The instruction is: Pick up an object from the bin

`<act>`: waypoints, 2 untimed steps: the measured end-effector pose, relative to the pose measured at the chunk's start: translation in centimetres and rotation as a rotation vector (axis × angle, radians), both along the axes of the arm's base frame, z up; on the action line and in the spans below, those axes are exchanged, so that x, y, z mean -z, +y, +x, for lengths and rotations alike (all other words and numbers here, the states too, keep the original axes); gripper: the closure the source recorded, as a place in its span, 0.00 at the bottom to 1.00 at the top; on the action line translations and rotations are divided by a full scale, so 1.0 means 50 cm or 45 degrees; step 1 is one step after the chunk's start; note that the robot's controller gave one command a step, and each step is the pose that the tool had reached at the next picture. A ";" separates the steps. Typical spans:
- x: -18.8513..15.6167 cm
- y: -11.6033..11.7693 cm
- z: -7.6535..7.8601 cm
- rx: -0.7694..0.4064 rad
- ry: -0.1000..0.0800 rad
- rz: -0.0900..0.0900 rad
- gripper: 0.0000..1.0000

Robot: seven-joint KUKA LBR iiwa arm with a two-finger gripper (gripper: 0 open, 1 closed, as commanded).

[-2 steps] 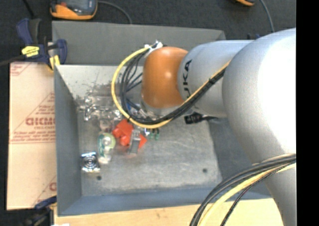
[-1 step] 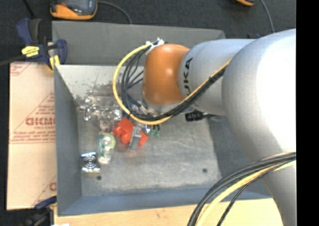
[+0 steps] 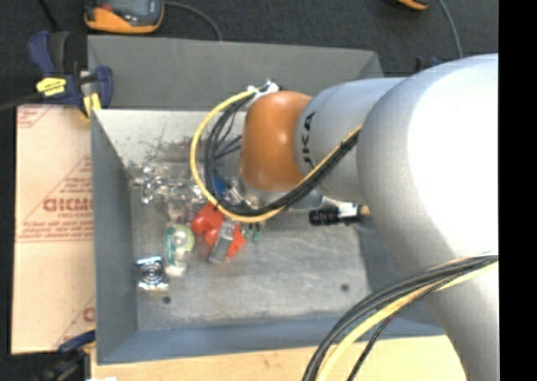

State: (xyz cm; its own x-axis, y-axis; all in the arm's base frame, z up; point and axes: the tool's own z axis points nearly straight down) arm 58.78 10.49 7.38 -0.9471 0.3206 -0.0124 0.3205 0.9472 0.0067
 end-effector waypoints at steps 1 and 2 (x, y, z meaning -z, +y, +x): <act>-0.004 -0.002 0.004 0.000 -0.007 0.001 0.00; -0.010 -0.001 0.008 0.001 -0.015 0.002 1.00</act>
Offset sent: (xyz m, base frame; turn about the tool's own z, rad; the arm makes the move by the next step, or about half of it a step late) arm 0.0000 0.0000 0.0000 0.0000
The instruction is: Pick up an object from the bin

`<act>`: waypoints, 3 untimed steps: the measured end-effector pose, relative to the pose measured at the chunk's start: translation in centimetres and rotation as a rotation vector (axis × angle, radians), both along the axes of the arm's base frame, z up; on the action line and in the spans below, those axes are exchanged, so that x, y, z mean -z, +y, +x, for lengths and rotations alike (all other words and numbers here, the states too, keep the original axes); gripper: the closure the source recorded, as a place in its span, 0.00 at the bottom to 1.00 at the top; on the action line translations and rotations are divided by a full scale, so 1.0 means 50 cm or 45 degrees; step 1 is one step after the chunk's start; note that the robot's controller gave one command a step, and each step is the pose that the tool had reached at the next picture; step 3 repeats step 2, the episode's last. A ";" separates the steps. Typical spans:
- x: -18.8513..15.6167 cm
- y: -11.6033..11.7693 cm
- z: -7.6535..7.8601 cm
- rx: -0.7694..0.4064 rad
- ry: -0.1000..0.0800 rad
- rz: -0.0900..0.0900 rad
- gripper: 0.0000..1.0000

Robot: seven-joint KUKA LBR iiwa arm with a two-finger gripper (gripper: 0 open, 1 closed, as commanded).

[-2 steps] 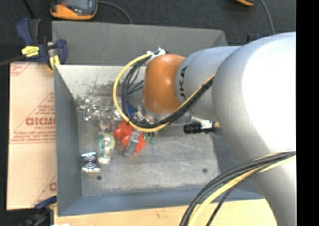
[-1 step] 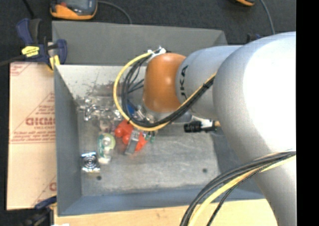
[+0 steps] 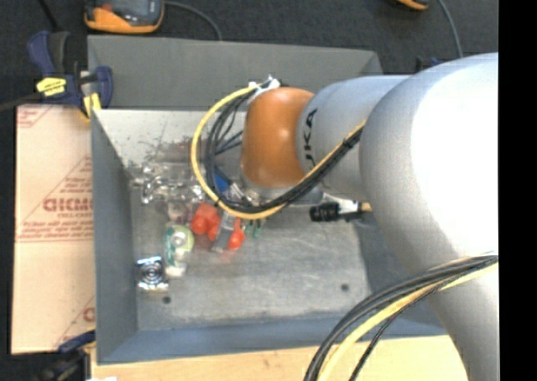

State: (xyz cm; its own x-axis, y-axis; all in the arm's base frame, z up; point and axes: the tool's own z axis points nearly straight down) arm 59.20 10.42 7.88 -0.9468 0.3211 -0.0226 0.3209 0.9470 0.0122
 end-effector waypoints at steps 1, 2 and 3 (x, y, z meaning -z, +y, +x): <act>-0.012 -0.001 0.007 -0.001 0.019 -0.004 1.00; -0.248 -0.002 0.012 -0.007 0.017 -0.003 1.00; -0.248 -0.002 0.012 -0.007 0.017 -0.003 1.00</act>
Offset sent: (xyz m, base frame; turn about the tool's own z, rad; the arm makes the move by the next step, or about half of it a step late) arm 0.0001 0.0003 0.0027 -0.0001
